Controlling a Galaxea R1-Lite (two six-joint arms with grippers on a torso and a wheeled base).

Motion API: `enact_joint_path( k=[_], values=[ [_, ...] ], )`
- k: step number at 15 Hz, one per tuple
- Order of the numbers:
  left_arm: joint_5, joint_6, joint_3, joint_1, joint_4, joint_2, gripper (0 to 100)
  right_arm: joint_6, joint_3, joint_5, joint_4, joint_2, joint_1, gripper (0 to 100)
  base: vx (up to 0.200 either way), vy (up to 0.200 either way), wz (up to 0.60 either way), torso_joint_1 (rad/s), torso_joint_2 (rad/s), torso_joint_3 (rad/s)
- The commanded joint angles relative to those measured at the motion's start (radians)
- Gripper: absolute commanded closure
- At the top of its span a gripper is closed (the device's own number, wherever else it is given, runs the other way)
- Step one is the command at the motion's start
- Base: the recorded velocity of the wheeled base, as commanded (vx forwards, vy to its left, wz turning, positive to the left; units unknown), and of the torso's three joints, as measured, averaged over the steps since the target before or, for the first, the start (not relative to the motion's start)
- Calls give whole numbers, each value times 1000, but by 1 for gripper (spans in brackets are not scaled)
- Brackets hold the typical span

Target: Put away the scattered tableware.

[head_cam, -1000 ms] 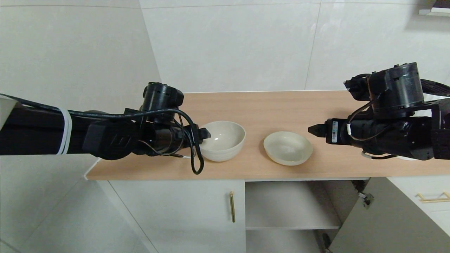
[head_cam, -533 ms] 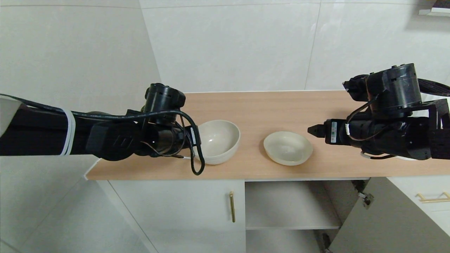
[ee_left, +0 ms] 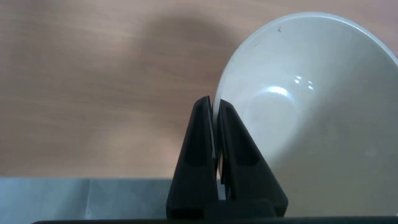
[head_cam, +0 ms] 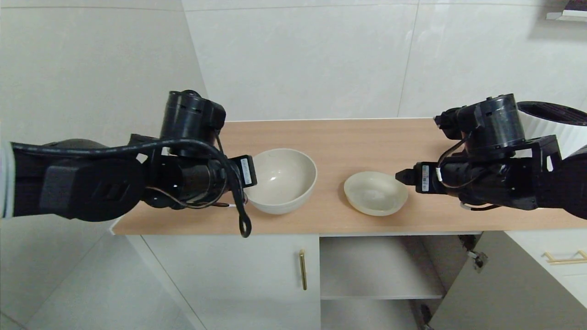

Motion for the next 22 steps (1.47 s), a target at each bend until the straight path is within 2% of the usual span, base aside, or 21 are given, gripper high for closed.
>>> enact_joint_path(
  k=[1,13,14,22],
  values=[
    [-4,3,22,-6,-1,-95,100,3,-14,-3,-1,58,-5,0,0,0,0,0,0,0],
    [-4,3,30,-12,-1,-107,100,11,-46,3,-11,191,-54,0,0,0,0,0,0,0],
    [-4,3,30,-12,-1,-107,100,12,-46,3,-15,198,-54,100,0,0,0,0,0,0],
    [-4,0,37,-12,-1,-120,100,49,-60,12,-23,164,-54,100,0,0,0,0,0,0]
  ],
)
